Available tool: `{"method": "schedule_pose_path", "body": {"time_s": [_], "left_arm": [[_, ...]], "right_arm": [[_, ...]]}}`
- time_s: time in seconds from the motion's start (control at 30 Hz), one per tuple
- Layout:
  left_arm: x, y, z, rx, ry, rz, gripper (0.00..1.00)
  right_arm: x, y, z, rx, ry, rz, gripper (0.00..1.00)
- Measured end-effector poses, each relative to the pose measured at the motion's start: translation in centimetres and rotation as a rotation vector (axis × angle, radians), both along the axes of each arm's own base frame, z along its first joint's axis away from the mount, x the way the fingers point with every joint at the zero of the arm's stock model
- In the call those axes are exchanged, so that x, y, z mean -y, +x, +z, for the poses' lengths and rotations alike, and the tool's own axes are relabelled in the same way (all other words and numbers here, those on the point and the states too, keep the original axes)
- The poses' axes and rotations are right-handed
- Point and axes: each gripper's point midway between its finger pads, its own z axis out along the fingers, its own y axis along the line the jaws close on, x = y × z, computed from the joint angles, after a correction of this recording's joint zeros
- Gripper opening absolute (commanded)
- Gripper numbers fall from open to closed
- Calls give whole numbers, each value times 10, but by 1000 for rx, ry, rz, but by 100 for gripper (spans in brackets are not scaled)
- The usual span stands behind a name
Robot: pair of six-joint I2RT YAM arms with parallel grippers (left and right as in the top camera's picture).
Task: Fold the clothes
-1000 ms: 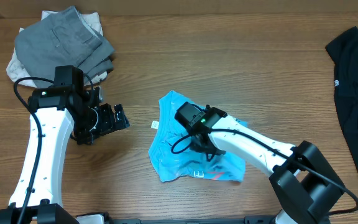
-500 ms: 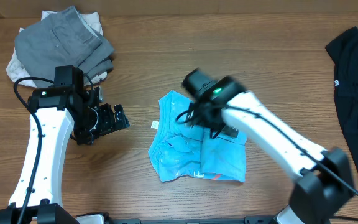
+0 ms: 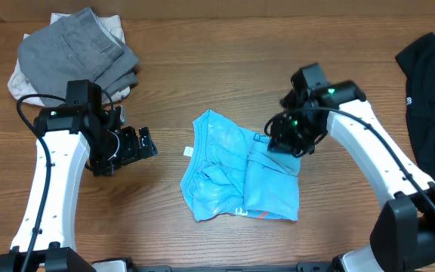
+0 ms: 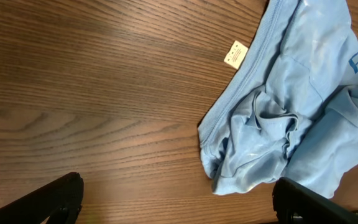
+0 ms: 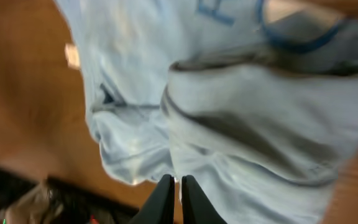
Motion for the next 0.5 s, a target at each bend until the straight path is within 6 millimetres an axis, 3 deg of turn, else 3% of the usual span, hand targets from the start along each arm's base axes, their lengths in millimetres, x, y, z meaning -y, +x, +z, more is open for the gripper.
{"method": "schedule_pose_path", "body": {"time_s": [0.2,0.3,0.5], "left_arm": [[0,0,0,0,0,0,100],[0,0,0,0,0,0,100],[0,0,0,0,0,0,100]], "right_arm": [[-25,-18,-37,27,224,80,15],[-35,-23,-46,43,317,88,18],[-47,-5,-60,118,395,67,19]]}}
